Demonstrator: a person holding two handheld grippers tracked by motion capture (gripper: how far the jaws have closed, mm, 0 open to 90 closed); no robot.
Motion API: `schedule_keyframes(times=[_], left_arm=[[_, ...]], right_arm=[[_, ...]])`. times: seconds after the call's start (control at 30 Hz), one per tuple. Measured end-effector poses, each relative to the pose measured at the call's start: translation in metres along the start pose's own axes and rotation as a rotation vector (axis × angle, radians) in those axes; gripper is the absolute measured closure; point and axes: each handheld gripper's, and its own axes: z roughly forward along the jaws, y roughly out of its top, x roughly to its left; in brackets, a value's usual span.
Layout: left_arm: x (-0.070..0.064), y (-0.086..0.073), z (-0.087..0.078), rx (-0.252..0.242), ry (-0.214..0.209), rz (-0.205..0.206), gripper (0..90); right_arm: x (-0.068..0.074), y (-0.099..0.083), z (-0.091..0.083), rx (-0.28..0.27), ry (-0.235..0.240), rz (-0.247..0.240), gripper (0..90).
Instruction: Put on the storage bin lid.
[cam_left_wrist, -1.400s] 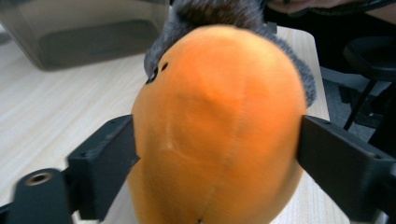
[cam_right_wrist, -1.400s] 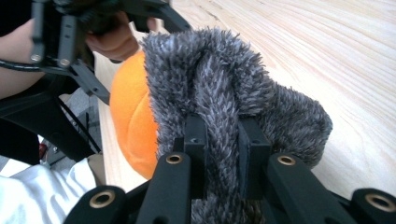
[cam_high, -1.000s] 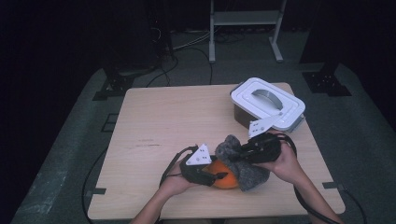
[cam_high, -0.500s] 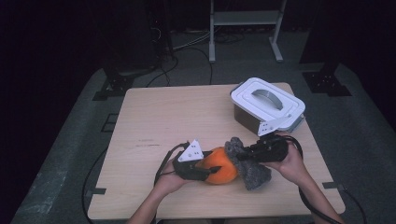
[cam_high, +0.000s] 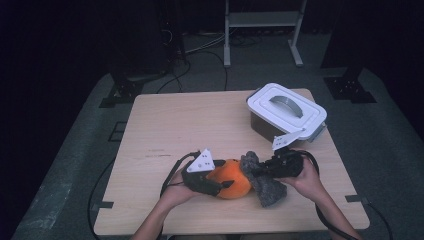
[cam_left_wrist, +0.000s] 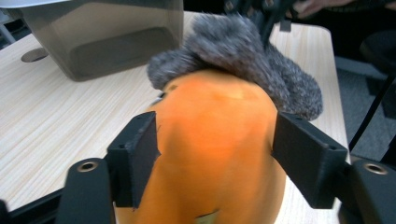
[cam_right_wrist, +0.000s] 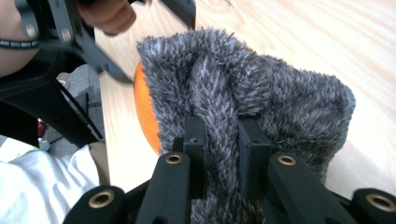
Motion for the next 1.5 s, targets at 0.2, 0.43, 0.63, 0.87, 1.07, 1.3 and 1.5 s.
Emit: schedule_keyframes(times=[0.2,0.43,0.63,0.87,1.07,1.3,1.5], left_arm=[[0.0,-0.008,0.009,0.047,-0.063,-0.019,30.2],[-0.006,-0.007,0.01,0.082,-0.156,-0.006,32.4],[-0.004,-0.002,0.006,0.06,-0.128,0.004,34.5],[0.006,-0.008,0.011,0.065,-0.093,-0.034,35.0],[-0.007,-0.01,0.011,0.084,-0.169,-0.024,34.7],[-0.01,0.003,0.008,0.085,-0.174,0.027,29.4],[0.0,0.005,0.024,0.117,-0.204,0.054,18.9]], right_arm=[[-0.005,-0.014,-0.005,-0.002,-0.009,0.035,75.8],[-0.011,-0.026,-0.004,-0.013,-0.002,0.071,75.7],[-0.009,-0.038,-0.005,-0.018,0.009,0.083,75.6],[-0.006,-0.045,-0.009,-0.022,0.017,0.091,75.3],[-0.003,-0.041,-0.017,-0.064,0.029,0.101,75.3],[0.002,-0.044,-0.005,-0.028,0.062,0.078,75.2],[0.005,-0.051,-0.005,-0.007,0.081,0.056,75.1]])
